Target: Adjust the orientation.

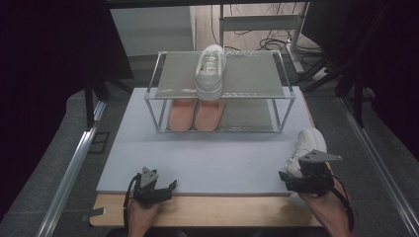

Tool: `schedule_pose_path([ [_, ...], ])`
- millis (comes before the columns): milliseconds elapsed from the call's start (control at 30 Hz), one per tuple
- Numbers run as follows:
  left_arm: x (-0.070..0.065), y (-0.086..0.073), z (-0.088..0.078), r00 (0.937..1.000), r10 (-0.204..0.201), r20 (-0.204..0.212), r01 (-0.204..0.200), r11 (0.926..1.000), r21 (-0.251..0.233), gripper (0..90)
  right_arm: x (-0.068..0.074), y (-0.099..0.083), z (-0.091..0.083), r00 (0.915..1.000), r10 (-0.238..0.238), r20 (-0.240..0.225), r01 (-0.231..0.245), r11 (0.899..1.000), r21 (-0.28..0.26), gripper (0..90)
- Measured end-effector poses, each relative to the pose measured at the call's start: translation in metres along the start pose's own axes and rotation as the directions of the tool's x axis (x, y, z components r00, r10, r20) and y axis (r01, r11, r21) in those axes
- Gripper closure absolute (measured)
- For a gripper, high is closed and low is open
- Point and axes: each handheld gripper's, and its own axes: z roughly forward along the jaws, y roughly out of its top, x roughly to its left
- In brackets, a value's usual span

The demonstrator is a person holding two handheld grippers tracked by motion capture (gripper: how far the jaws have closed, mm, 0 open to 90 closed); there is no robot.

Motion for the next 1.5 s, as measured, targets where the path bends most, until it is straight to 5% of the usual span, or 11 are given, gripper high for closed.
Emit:
schedule_pose_path([
  [600,0.000,0.000,0.000,1.0000,0.001,0.000,-0.001,1.0000,0.000,12.7,-0.024,-0.022,-0.018,0.9899,0.071,0.122,-0.073,0.997,0.017,10.3],
  [900,0.000,0.000,0.000,1.0000,0.000,0.000,0.000,1.0000,-0.001,12.7,-0.032,-0.034,-0.014,0.9732,0.111,0.201,-0.121,0.992,0.037,0.0],
  [1500,0.000,0.000,0.000,1.0000,0.000,0.000,0.000,1.0000,0.000,12.7,-0.029,-0.045,0.004,0.9629,0.161,0.216,-0.173,0.984,0.038,0.0],
])
